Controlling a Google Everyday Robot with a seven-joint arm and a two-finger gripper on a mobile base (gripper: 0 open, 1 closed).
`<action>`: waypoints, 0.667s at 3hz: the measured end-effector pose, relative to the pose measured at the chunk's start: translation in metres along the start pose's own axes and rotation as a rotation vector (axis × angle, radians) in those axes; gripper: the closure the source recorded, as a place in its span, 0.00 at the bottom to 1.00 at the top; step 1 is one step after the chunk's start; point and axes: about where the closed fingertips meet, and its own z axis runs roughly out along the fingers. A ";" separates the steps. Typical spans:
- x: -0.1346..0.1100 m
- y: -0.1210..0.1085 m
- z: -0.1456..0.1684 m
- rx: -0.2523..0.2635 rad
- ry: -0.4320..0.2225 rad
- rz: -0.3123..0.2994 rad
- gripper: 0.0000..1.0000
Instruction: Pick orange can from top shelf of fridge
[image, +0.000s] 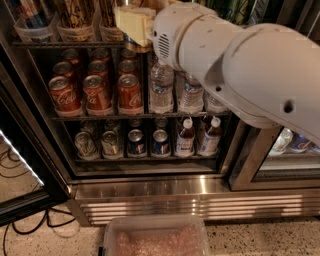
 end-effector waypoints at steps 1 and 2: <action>-0.002 0.002 -0.004 0.001 -0.001 0.001 1.00; -0.003 0.008 -0.001 -0.027 0.010 -0.012 1.00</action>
Offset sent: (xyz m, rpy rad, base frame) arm 0.0014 0.0089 -0.0028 -0.0334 0.0182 0.0571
